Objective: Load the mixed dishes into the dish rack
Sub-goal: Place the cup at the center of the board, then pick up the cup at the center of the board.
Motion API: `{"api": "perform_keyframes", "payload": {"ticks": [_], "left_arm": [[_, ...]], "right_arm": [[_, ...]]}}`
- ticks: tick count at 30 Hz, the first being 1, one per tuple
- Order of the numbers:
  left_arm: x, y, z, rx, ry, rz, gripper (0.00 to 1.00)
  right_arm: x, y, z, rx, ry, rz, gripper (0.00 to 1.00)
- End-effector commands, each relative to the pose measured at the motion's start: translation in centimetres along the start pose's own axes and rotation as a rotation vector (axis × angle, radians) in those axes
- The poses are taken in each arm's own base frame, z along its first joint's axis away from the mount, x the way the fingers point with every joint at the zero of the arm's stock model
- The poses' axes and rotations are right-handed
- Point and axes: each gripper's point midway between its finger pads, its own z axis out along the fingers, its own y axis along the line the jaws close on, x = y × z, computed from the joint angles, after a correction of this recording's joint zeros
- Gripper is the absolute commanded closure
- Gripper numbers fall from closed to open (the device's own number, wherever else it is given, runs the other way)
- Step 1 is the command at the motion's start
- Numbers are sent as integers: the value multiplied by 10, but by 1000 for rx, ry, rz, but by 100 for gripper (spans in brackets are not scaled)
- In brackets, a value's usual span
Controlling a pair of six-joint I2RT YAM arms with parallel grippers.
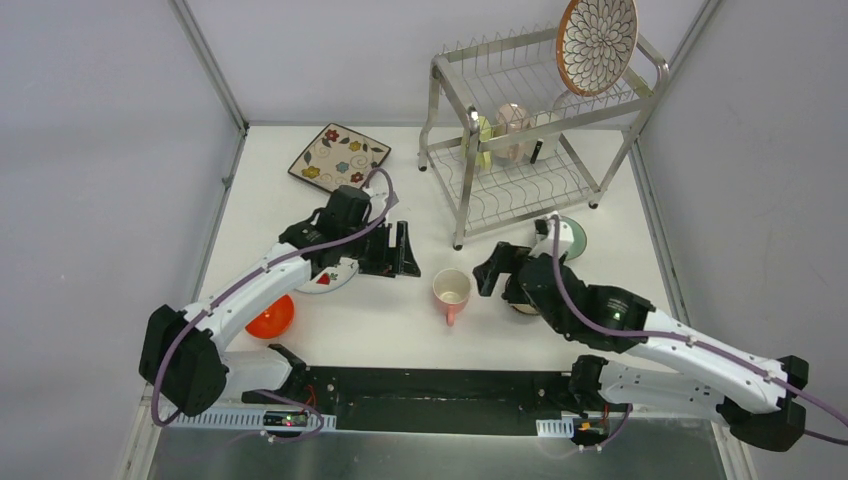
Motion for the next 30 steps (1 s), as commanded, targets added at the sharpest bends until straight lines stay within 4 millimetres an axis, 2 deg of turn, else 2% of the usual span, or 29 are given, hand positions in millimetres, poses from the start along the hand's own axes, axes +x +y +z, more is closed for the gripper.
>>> {"api": "perform_keyframes", "payload": {"ticks": [1,6,13,20,30], "left_arm": [[-13,-12,17,7,-42,15,29],[-9,-15,35,-2,-8,28,32],[-2,-19,57,25,47,39,37],[9,-14,80,24,125,34,39],[22,1,94,-36,183,44,45]], "right_arm": [[-5,-35,-11,105,-69,102,0],[0,-49,-16,86,-100,158,0],[3,-46,-16,64,-86,146,0],[12,-42,-9,85,-40,113,0],[15,-50,-8,113,-53,143,0]]}}
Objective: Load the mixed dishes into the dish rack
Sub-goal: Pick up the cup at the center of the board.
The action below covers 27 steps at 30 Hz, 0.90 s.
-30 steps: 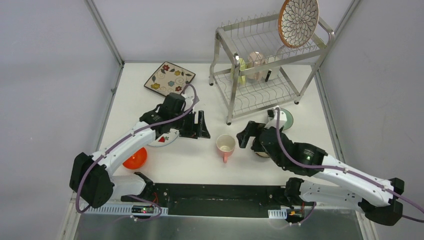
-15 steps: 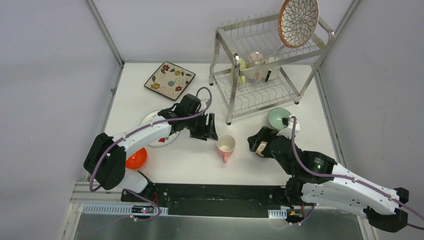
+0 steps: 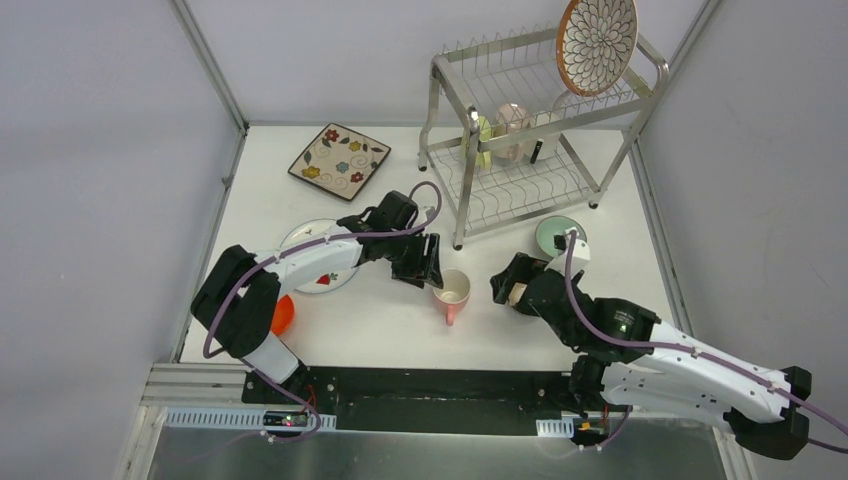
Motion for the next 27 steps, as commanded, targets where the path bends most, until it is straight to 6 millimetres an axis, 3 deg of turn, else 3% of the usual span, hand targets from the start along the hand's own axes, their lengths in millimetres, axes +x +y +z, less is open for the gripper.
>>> {"api": "perform_keyframes", "payload": {"ticks": [1,14,19,27], "left_arm": [[-7,-3,2,-11,-8,45,45],[1,0,3,-21,48,42,77],[2,1,-6,-12,54,36,100],[-22,-13,-43,46,-69,37,100]], "right_arm": [[-6,0,-3,-9,-24,41,0],[1,16,-1,-88,5,3,0],[7,31,2,-139,29,-9,3],[22,63,7,-254,93,-18,3]]}}
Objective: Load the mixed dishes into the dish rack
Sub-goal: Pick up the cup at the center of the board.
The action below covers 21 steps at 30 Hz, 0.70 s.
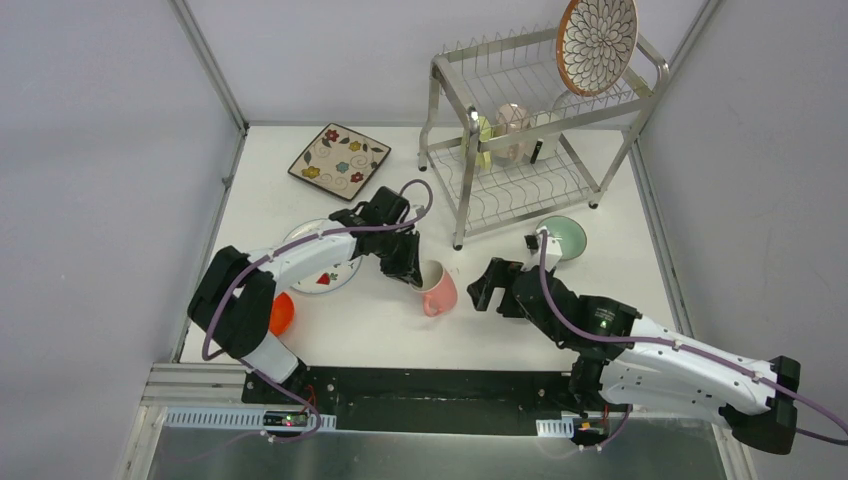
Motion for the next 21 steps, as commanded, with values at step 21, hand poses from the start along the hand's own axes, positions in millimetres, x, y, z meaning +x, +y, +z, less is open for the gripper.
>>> {"api": "perform_keyframes", "payload": {"ticks": [21], "left_arm": [[-64,-54,-170,584,-606,-111,100]], "right_arm": [[-26,133,-13,-644,-96,199,6]]}}
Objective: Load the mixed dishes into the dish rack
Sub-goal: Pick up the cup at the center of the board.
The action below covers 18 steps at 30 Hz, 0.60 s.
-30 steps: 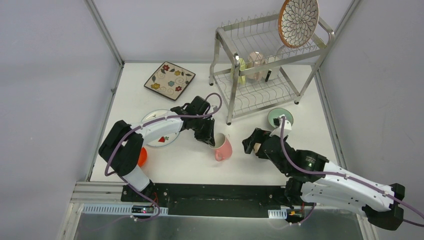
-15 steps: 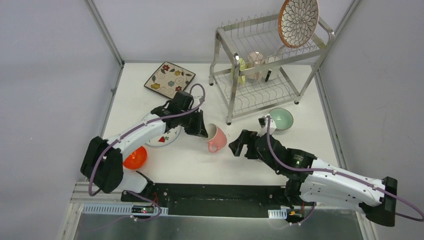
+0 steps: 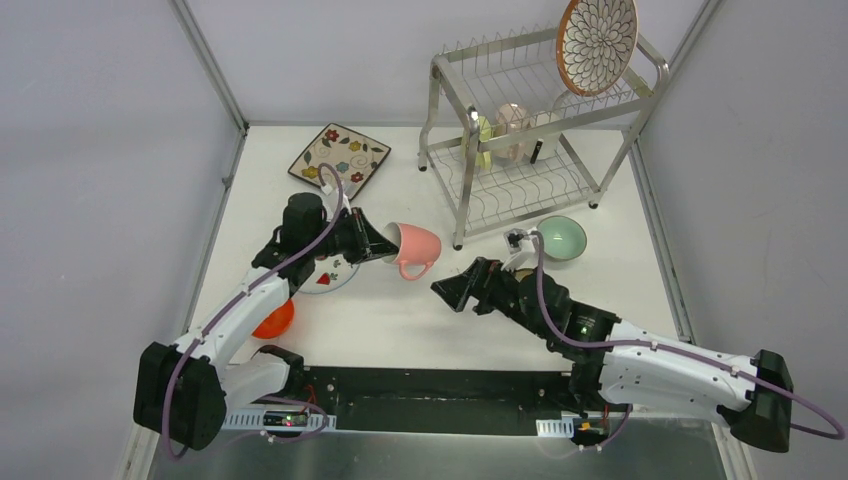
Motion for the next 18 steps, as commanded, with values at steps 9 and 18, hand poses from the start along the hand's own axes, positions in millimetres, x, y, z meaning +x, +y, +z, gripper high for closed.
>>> {"api": "perform_keyframes", "payload": {"ticks": [9,18], "left_arm": [[-22,-109,-44,504,-154,63,100],[-15,-124,-60,630,-172,75,100]], "right_arm": [[-20,109,12,-411,7,237,23],[-27,138,24,-531,0,322,42]]}}
